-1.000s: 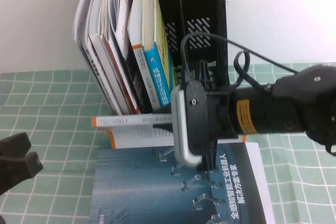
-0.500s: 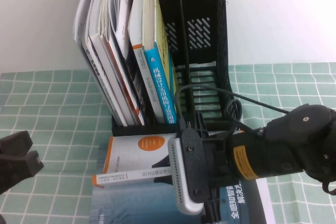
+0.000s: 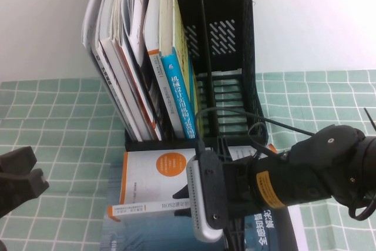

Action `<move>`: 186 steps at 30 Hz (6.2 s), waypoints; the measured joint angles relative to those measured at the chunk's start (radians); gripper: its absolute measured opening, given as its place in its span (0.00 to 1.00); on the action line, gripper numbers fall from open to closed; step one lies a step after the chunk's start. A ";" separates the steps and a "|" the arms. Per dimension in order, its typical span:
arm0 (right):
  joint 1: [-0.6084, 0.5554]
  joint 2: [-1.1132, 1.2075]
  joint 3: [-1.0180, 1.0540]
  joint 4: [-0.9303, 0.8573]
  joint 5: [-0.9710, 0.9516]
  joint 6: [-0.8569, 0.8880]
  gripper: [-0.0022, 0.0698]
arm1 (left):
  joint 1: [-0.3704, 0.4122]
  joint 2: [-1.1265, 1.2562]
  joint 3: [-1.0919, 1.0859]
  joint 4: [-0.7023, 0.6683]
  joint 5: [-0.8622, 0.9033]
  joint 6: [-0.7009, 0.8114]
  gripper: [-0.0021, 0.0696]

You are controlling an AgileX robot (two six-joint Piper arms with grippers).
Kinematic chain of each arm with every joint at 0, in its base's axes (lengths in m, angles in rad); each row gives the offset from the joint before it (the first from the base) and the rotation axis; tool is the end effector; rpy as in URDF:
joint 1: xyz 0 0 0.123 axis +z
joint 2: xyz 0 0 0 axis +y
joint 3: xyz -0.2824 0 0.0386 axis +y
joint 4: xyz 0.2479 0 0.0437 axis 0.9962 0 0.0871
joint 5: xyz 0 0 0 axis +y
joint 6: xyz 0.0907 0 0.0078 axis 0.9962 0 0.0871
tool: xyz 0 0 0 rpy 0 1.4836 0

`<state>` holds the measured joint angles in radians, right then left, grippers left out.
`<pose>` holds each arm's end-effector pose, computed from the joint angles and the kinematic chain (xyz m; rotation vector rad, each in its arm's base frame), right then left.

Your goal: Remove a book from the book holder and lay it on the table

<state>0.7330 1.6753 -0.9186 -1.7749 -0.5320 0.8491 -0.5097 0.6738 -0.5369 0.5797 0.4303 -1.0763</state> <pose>0.2179 0.2569 0.2054 -1.8615 1.3186 0.4945 0.1288 -0.0481 0.3029 -0.1804 1.9955 -0.4515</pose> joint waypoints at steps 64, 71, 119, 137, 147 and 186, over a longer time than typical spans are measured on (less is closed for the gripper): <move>-0.008 -0.575 -0.048 1.165 0.962 -0.738 0.03 | -0.001 -0.175 0.000 -0.122 -0.184 0.372 0.03; -0.008 -0.795 0.185 1.017 0.879 -0.520 0.03 | -0.001 -0.356 0.067 -0.122 -0.187 0.392 0.03; -0.008 -1.426 0.701 0.844 0.868 -0.195 0.03 | 0.084 -0.562 0.428 -0.263 -0.026 0.410 0.03; -0.008 -1.426 0.702 0.839 0.868 -0.195 0.03 | 0.400 -0.687 0.560 -0.423 -0.092 0.811 0.03; -0.008 -1.426 0.702 0.839 0.868 -0.195 0.03 | 0.401 -0.687 0.560 -0.424 -0.086 0.843 0.03; -0.598 -1.478 0.887 1.543 0.597 -0.901 0.03 | 0.403 -0.687 0.560 -0.426 -0.084 0.859 0.03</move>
<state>0.1351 0.1977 -0.0315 -0.2317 0.0651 -0.0515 -0.1071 -0.0130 0.0233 0.1541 0.3458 -0.2177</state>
